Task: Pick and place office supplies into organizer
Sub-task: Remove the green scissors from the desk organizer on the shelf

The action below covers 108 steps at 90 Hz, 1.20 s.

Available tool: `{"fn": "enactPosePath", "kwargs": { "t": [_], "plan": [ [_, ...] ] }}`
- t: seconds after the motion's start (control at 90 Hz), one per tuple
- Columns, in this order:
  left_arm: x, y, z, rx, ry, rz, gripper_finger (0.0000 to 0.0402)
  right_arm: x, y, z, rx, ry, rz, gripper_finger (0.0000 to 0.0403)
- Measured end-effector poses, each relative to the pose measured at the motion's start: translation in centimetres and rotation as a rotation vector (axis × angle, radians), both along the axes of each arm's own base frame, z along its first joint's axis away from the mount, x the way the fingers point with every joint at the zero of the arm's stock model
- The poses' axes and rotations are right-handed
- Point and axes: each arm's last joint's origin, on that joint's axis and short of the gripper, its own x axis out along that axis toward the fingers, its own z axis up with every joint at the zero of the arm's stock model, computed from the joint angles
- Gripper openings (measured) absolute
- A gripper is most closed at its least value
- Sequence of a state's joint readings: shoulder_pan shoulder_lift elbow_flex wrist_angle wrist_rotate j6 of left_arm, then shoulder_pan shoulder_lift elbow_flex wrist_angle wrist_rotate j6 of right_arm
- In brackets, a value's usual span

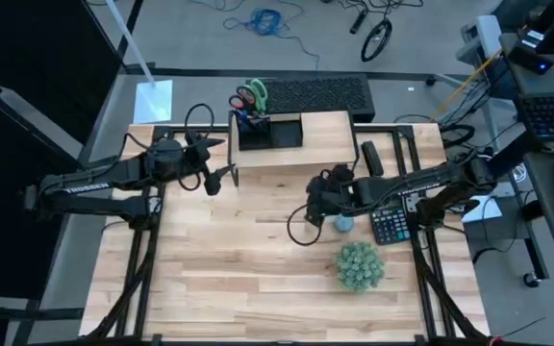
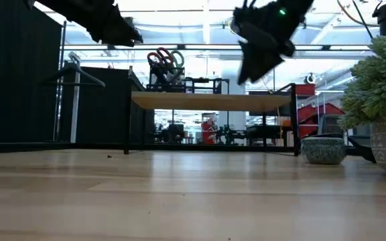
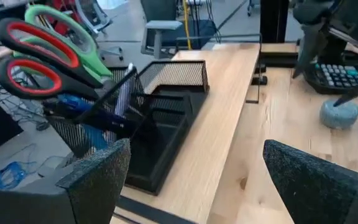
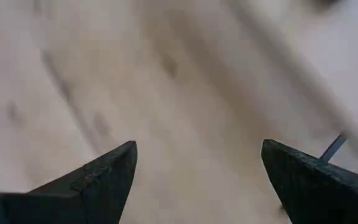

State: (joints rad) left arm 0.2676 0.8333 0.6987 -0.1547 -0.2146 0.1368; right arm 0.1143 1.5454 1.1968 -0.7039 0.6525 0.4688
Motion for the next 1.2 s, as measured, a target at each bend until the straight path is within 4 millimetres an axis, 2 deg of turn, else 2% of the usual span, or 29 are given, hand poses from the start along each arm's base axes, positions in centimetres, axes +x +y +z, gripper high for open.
{"fn": "enactPosePath", "kwargs": {
  "t": [0.167, 0.433, 0.511, 0.667, 0.767, 0.878, 1.067, 1.2],
  "plan": [
    [0.1, 0.0, 0.2, -0.023, -0.037, 0.013, 0.0356, 1.7, -1.1, 2.1, -0.123, -0.121, 0.051, 0.0329],
    [0.0, 0.2, 0.4, -0.025, -0.064, 0.064, 0.0356, 2.9, -4.4, 6.2, -0.157, -0.273, -0.002, 0.0329],
    [0.0, 0.2, 0.4, -0.016, -0.059, 0.062, 0.0356, 3.3, -6.1, 7.7, -0.121, -0.342, 0.041, 0.0329],
    [0.0, 0.2, 0.2, -0.019, -0.042, 0.062, 0.0356, 3.1, -11.5, 10.0, -0.026, -0.521, 0.12, 0.0329],
    [-0.1, 0.1, 0.0, -0.026, -0.013, 0.061, 0.0356, 2.6, -15.1, 10.5, -0.023, -0.608, 0.145, 0.0329],
    [-0.1, 0.1, -0.2, -0.029, 0.004, 0.061, 0.0356, 2.4, -18.0, 10.7, -0.053, -0.686, 0.204, 0.0329],
    [-0.1, 0.1, -0.2, -0.028, 0.001, 0.061, 0.0356, 4.2, -19.5, 9.3, -0.147, -0.706, 0.303, 0.0329],
    [-0.1, 0.1, -0.2, -0.027, 0.001, 0.06, 0.0356, 4.5, -21.1, 8.4, -0.184, -0.714, 0.279, 0.0329]
  ]
}}
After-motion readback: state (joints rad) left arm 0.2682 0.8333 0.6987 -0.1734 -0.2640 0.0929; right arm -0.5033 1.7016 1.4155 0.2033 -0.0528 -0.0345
